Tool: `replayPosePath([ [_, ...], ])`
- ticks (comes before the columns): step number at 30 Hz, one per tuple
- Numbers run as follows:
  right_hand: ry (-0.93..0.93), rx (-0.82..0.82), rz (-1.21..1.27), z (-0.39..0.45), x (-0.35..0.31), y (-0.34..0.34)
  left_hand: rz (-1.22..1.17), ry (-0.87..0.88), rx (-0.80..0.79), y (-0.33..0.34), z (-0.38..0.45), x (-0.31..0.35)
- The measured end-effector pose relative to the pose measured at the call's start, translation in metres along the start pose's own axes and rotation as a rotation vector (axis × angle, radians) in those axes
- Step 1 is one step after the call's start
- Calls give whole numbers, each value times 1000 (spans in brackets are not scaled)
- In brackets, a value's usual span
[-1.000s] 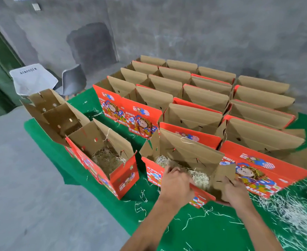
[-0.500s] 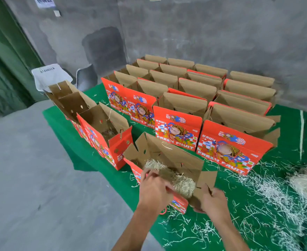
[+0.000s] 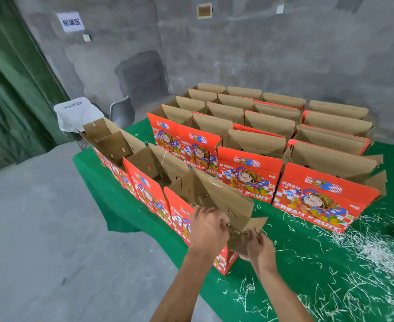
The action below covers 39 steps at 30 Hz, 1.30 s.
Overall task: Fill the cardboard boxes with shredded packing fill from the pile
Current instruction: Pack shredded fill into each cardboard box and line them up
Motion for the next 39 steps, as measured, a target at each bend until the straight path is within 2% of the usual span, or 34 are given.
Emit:
replayPosePath([
  [3, -160, 41, 79, -6, -19, -25, -37, 102, 41, 8, 7, 35],
  [5, -285, 61, 29, -9, -40, -52, 12, 156, 39, 18, 17, 71],
  [8, -374, 103, -58, -3, -74, -95, -1, 215, 21, 32, 39, 125],
  [13, -533, 259, -49, 33, -124, -177, 79, 338, -14, 64, 77, 210],
  [19, -655, 382, -367, 87, -178, -248, 59, 440, -81, 101, 136, 275],
  [21, -623, 384, -488, 107, -192, -262, 84, 459, -102, 111, 157, 287],
  [24, -463, 372, -705, 135, -203, -271, 115, 517, -102, 127, 188, 297],
  [28, -320, 353, -800, 164, -193, -282, 198, 566, -160, 154, 222, 304],
  [33, -331, 338, -866, 173, -178, -298, 150, 513, -233, 175, 237, 305],
  [39, -375, 211, -929, 132, -183, -325, 131, 612, -236, 163, 212, 323],
])
Point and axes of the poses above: each hand's wrist, its own z-axis towards the middle knuckle, its own y-axis out of the palm, x = y × z, the point moved 5 cm from there along z, towards the middle knuckle, and after that the axes turned 12 degrees about z, right-handed, at the moved point
